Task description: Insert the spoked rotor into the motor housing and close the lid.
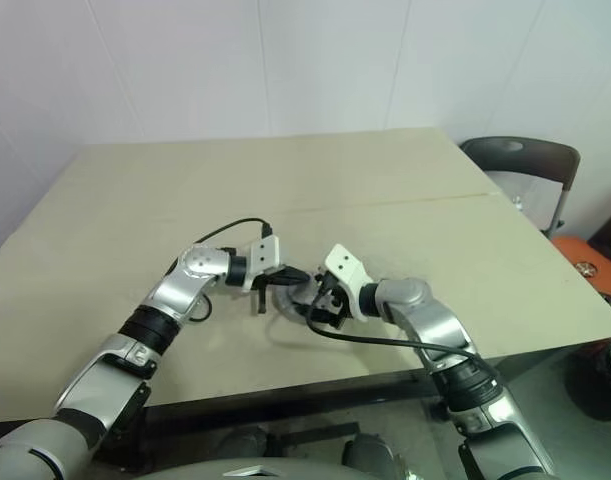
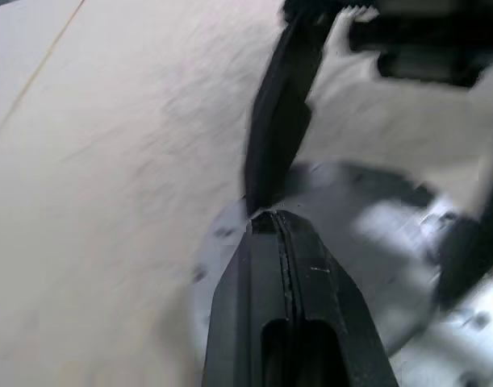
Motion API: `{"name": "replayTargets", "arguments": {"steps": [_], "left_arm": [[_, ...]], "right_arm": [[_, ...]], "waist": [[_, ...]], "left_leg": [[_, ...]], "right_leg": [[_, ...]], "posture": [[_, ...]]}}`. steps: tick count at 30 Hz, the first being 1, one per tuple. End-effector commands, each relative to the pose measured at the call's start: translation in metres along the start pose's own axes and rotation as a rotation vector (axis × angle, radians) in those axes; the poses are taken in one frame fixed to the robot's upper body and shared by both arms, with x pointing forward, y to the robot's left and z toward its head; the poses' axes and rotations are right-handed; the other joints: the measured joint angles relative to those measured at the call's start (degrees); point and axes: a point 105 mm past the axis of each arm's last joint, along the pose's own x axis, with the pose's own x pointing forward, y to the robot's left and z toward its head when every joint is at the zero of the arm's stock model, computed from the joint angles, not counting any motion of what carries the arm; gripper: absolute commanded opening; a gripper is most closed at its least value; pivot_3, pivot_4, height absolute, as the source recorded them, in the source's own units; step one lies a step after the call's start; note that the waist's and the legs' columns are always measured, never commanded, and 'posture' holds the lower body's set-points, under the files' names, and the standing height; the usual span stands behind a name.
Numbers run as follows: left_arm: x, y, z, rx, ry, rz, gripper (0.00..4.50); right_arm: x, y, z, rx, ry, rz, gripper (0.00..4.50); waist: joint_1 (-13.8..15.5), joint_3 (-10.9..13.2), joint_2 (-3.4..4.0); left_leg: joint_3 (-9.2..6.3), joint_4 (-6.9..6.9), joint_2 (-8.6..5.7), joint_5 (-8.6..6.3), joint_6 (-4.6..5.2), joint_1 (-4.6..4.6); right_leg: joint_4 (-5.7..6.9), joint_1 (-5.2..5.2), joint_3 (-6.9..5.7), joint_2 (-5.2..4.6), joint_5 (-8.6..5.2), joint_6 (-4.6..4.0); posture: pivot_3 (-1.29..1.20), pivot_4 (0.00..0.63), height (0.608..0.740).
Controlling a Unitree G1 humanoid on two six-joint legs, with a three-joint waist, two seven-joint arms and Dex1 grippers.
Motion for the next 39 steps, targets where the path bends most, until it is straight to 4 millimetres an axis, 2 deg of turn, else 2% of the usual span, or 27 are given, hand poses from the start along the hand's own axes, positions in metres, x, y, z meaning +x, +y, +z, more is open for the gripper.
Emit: {"name": "replayTargets", "arguments": {"steps": [1,6,9,12,17,21,26,31,39], "left_arm": [[-0.001,-0.026,-0.053,-0.098,0.192,-0.078,0.0],[0.001,-0.024,-0.047,-0.11,0.157,-0.073,0.0],[0.001,-0.024,-0.043,-0.111,0.141,-0.082,0.0],[0.001,-0.026,-0.037,-0.123,0.103,-0.114,0.0],[-0.003,-0.031,-0.028,-0.141,0.058,-0.164,0.0],[-0.006,-0.031,-0.028,-0.141,0.056,-0.164,0.0],[-0.009,-0.032,-0.03,-0.142,0.063,-0.16,0.0],[-0.011,-0.03,-0.039,-0.124,0.12,-0.161,0.0],[-0.016,-0.023,-0.042,-0.099,0.156,-0.152,0.0]], "right_arm": [[-0.004,-0.005,-0.005,0.012,0.016,-0.012,4.43],[-0.007,-0.018,-0.001,0.042,-0.024,-0.066,4.43],[-0.015,-0.03,0.014,0.135,-0.131,-0.1,4.43],[-0.025,-0.047,0.02,0.208,-0.188,-0.172,4.43],[-0.038,-0.06,0.014,0.319,-0.185,-0.217,4.43],[-0.041,-0.057,0.005,0.384,-0.136,-0.198,4.43],[-0.044,-0.043,-0.005,0.55,-0.056,-0.108,4.43],[-0.047,-0.032,-0.014,0.649,0.043,-0.055,4.43],[-0.034,-0.013,-0.013,0.784,0.054,0.052,4.43]], "waist": [[0.0,0.0,-0.01],[0.0,0.0,0.0],[0.0,0.0,0.01],[0.0,0.1,0.12],[0.0,0.1,0.14],[0.0,0.2,0.26],[0.0,0.2,0.29],[-0.1,0.2,0.33],[-0.2,0.2,0.32]], "left_leg": [[0.0,0.0,0.0,0.0,-0.01,0.03],[0.0,-0.02,0.03,-0.01,-0.02,0.19],[0.0,-0.04,0.03,-0.01,-0.03,0.19],[0.0,-0.04,0.02,-0.01,-0.02,0.18],[0.01,-0.21,0.02,-0.02,-0.02,0.14],[0.01,-0.27,0.02,-0.01,0.0,-0.04],[0.01,-0.25,0.01,-0.02,0.02,-0.06],[0.01,-0.24,0.02,-0.02,0.01,-0.06],[0.0,-0.24,0.03,-0.02,0.01,-0.05]], "right_leg": [[0.0,0.01,0.01,0.0,0.0,0.0],[-0.01,0.12,0.01,-0.02,0.02,-0.03],[-0.04,0.12,0.01,-0.02,0.02,-0.03],[-0.06,0.12,0.02,-0.03,0.03,-0.04],[-0.21,0.05,0.02,-0.02,0.03,-0.05],[-0.23,-0.16,0.01,-0.02,0.03,-0.06],[-0.24,-0.16,0.01,-0.02,0.03,-0.06],[-0.24,-0.16,0.02,-0.03,0.03,-0.06],[-0.24,-0.15,0.01,-0.01,0.03,-0.06]], "posture": [[0.0,0.0,0.74],[0.0,0.0,0.74],[0.0,0.0,0.74],[0.0,0.0,0.74],[0.0,0.0,0.74],[0.0,0.0,0.74],[0.0,0.0,0.74],[0.0,0.0,0.74],[0.0,0.0,0.74]]}}
